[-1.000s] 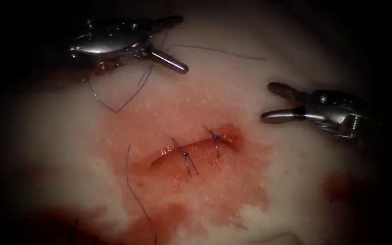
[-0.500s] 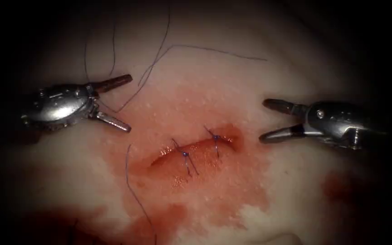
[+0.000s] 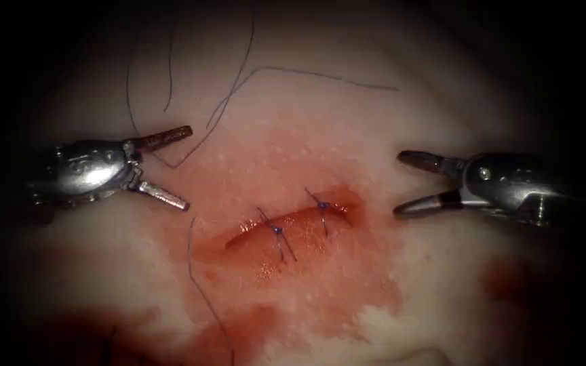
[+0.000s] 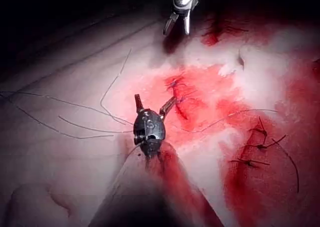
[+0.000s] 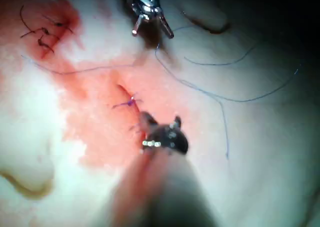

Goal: Wound Closure

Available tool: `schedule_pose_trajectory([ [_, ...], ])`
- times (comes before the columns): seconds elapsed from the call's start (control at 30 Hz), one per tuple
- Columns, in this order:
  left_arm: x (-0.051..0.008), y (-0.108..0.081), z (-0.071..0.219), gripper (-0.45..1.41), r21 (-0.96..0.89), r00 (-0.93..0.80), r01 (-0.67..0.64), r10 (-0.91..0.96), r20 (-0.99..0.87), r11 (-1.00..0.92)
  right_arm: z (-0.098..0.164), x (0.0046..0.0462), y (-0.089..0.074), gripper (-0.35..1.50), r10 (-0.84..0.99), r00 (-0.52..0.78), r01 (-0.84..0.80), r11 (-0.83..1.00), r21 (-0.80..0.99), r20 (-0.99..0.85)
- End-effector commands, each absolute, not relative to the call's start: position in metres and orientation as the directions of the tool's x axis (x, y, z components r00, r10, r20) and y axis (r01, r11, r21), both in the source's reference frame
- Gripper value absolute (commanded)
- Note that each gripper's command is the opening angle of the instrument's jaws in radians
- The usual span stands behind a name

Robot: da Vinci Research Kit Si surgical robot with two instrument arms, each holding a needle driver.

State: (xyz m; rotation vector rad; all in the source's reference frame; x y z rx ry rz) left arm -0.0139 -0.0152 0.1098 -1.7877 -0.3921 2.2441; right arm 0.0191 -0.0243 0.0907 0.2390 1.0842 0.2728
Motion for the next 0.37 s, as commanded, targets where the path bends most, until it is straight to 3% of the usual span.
schedule_pose_trajectory([
  [0.03, -0.0145, -0.0153, 0.1104, 0.86, -0.357, -0.218, -0.023, 0.353, -0.91, -0.934, 0.0912, 0.0199, -0.0243, 1.24, 0.33, 0.438, -0.1, 0.942, 0.32, -0.836],
  [0.37, -0.0145, -0.0153, 0.1105, 0.81, -0.356, -0.219, -0.022, 0.352, -0.91, -0.934, 0.0917, 0.0199, -0.0245, 1.24, 0.326, 0.441, -0.105, 0.944, 0.313, -0.836],
])
